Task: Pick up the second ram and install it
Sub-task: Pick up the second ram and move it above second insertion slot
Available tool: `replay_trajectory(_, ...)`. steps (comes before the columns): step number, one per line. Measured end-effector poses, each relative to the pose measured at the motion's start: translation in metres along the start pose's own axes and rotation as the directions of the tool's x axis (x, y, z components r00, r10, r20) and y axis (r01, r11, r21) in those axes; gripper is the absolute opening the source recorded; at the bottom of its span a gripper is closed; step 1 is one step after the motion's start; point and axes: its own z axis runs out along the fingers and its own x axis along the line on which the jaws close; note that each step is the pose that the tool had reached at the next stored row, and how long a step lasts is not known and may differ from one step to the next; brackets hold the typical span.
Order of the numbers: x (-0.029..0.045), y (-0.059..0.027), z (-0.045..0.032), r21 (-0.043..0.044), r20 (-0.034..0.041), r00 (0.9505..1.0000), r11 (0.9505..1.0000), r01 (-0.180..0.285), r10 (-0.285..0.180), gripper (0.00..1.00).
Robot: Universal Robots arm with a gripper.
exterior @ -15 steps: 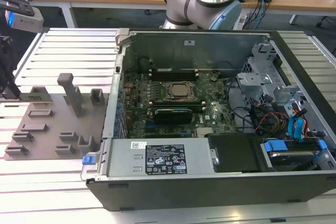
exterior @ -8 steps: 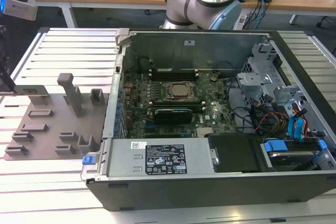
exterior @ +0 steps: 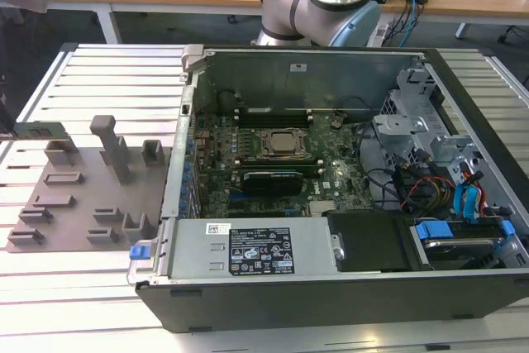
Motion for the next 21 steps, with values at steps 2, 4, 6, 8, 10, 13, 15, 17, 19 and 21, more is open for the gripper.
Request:
replay_trajectory(2, -0.0001, 0.0003, -0.0062, -0.0001, -0.0001, 1.0, 1.0, 0.0, 0.0, 0.13)
replay_trajectory(4, -0.0001, 0.0004, -0.0093, 0.0, 0.0, 1.0, 1.0, 0.0, 0.0, 0.13)
replay_trajectory(6, -0.0002, 0.0004, -0.0095, 0.0002, 0.0006, 1.0, 1.0, 0.0, 0.0, 0.13)
replay_trajectory(8, -0.0002, 0.0004, -0.0096, 0.0, 0.0006, 1.0, 1.0, 0.0, 0.0, 0.13)
replay_trajectory(10, -0.0002, -0.0046, -0.0098, 0.0, 0.0006, 1.0, 1.0, 0.0, 0.0, 0.13)
replay_trajectory(13, -0.0002, -0.0174, -0.0103, -0.0006, 0.0, 1.0, 1.0, 0.0, 0.0, 0.13)
replay_trajectory(15, -0.0002, -0.0303, -0.0109, -0.0011, -0.0001, 1.0, 1.0, 0.0, 0.0, 0.13)
replay_trajectory(17, -0.0003, -0.0411, -0.0112, -0.0013, 0.0001, 1.0, 1.0, 0.0, 0.0, 0.13)
replay_trajectory(19, -0.0003, -0.0524, -0.0118, -0.0019, 0.0, 1.0, 1.0, 0.0, 0.0, 0.13)
replay_trajectory(21, -0.0003, -0.0619, -0.0121, -0.0022, 0.0001, 1.0, 1.0, 0.0, 0.0, 0.13)
